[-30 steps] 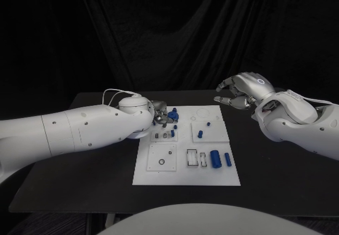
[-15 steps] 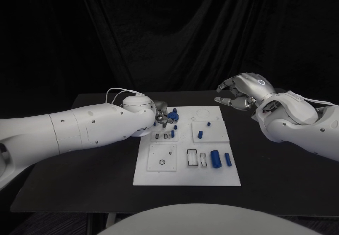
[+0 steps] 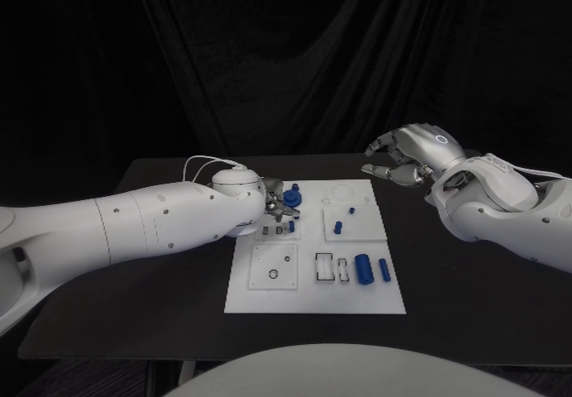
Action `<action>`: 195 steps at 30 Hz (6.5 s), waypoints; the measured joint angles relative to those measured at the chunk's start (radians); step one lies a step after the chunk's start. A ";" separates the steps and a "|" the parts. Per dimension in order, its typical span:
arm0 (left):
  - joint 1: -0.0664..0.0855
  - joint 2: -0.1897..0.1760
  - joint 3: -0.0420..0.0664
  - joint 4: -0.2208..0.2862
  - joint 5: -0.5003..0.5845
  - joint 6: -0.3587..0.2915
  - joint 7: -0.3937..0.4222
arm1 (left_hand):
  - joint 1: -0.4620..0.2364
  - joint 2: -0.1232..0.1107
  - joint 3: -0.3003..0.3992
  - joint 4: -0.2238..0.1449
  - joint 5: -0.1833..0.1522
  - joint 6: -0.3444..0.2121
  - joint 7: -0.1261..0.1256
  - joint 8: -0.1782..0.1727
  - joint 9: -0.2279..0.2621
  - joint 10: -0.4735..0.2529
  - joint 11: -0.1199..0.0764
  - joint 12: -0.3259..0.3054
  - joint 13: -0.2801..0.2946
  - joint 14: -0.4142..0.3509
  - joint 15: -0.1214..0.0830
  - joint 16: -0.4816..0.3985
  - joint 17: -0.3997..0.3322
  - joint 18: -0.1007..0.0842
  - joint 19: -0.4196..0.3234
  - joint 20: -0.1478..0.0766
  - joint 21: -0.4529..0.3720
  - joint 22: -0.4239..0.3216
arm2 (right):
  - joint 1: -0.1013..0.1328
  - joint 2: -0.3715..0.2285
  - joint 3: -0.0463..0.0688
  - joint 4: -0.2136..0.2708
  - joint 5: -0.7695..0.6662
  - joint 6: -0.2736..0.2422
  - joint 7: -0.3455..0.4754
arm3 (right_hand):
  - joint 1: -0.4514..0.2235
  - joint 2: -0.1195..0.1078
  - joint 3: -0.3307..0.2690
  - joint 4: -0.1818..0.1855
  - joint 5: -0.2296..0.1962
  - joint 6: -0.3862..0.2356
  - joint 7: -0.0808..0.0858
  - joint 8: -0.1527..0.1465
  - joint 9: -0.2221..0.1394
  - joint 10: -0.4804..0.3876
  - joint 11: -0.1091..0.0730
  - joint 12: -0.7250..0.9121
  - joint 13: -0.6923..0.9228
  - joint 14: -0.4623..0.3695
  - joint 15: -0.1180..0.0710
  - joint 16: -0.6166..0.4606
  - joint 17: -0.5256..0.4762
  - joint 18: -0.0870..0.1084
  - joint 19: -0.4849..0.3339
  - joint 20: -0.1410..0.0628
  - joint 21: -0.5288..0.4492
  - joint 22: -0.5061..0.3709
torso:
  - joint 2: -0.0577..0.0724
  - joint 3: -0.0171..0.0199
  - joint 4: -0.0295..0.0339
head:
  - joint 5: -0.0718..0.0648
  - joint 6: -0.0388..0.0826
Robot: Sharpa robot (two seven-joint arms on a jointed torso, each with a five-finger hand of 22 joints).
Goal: Assemble the parts on the task board
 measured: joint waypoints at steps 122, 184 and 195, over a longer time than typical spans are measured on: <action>-0.073 0.055 0.002 -0.088 -0.003 0.002 0.028 | 0.057 -0.227 0.552 -0.014 0.174 0.104 -0.013 -0.155 0.078 0.057 -0.057 0.140 0.116 0.000 -0.029 0.000 0.000 0.000 -0.007 -0.014 -0.027 0.000 | -0.008 0.001 0.000 -0.010 0.003 0.005 0.008 | -0.016 0.016 0.000 0.000 0.015 0.007 0.000 -0.011 -0.009 0.000 0.007 0.000 0.000 0.003 0.003 0.000 0.000 0.000 0.000 0.000 -0.008 0.000 | -0.007 0.0048 0.0011 | -0.025 0.000; -0.094 0.005 0.002 -0.072 -0.003 -0.072 0.031 | -0.121 -0.229 0.614 -0.006 0.018 0.114 -0.007 -0.197 0.111 0.062 -0.066 0.139 0.117 0.002 -0.013 0.000 0.001 0.000 -0.014 -0.007 -0.052 0.000 | -0.013 -0.005 0.000 -0.013 0.005 0.023 0.006 | -0.013 0.019 0.004 -0.004 0.027 0.014 0.000 -0.015 -0.012 0.000 0.007 0.000 0.000 0.001 0.005 0.000 0.000 0.000 0.000 0.000 -0.012 0.000 | -0.008 0.0041 0.0002 | -0.020 0.000; -0.095 0.002 0.003 -0.068 -0.004 -0.068 0.030 | -0.173 -0.209 0.536 0.007 -0.053 0.118 -0.004 -0.223 0.105 0.062 -0.059 0.139 0.117 0.002 -0.006 0.000 0.000 0.000 -0.018 -0.003 -0.064 0.000 | -0.015 -0.005 0.000 -0.014 0.006 0.037 0.004 | 0.004 0.026 0.012 -0.007 0.080 0.021 0.000 -0.020 -0.017 0.000 0.007 0.000 0.000 0.001 0.005 0.000 0.000 0.000 -0.004 0.004 -0.012 0.000 | -0.008 0.0037 0.0003 | -0.019 0.000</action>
